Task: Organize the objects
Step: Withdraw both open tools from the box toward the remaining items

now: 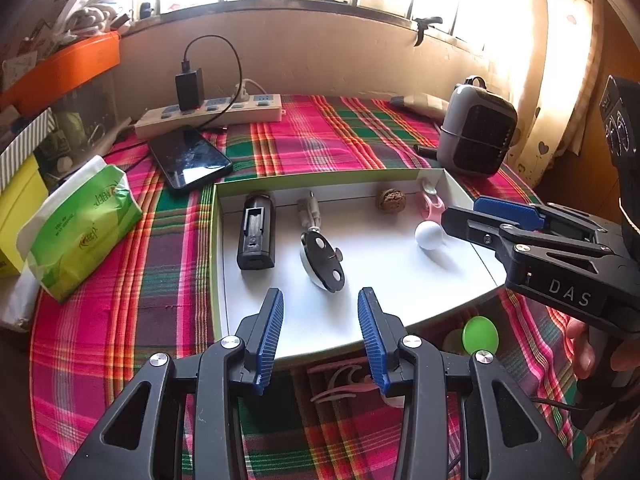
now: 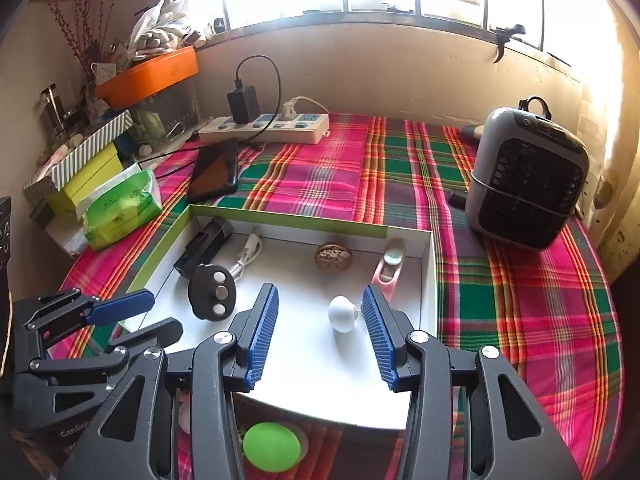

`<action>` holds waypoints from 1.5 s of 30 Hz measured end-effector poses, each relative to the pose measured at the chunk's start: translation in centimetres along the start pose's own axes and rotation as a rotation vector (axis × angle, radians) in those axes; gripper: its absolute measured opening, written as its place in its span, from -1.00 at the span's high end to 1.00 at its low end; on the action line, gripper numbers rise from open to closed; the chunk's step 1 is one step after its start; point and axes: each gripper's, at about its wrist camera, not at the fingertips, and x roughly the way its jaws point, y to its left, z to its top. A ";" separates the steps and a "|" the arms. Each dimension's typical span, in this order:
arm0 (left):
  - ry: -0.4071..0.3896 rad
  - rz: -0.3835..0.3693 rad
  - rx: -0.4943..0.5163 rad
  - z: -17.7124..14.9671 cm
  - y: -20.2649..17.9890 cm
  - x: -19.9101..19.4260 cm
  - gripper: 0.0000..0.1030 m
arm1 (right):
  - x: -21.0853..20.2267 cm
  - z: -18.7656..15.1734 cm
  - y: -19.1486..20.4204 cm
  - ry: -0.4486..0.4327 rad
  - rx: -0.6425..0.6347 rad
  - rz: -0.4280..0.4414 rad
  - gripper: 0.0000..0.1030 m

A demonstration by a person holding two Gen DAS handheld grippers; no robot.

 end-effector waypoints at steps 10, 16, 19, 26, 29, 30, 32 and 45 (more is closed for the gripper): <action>-0.026 -0.007 -0.037 -1.9 1.4 -1.7 0.28 | -1.4 -2.4 -0.2 -0.014 0.029 -0.007 0.12; -0.039 -0.019 -0.032 -2.7 1.7 -2.6 0.28 | -2.6 -3.9 -0.3 -0.033 0.049 -0.006 0.12; -0.054 -0.032 -0.023 -3.1 1.7 -3.1 0.28 | -3.1 -4.4 -0.3 -0.042 0.054 -0.007 0.12; -0.032 -0.057 -0.011 -4.2 1.9 -3.0 0.28 | -3.7 -5.5 -0.2 -0.045 0.050 -0.013 0.12; -0.023 -0.066 -0.010 -4.7 2.0 -2.9 0.28 | -3.9 -6.2 -0.1 -0.046 0.048 -0.017 0.12; -0.021 -0.069 -0.010 -4.8 2.0 -2.8 0.28 | -4.0 -6.4 -0.2 -0.045 0.050 -0.014 0.12; -0.014 -0.075 -0.011 -4.9 2.1 -2.5 0.28 | -4.0 -6.8 -0.2 -0.043 0.055 -0.010 0.12; 0.033 -0.125 0.018 -5.2 1.0 -0.3 0.28 | -3.4 -7.8 0.3 -0.019 0.063 0.023 0.12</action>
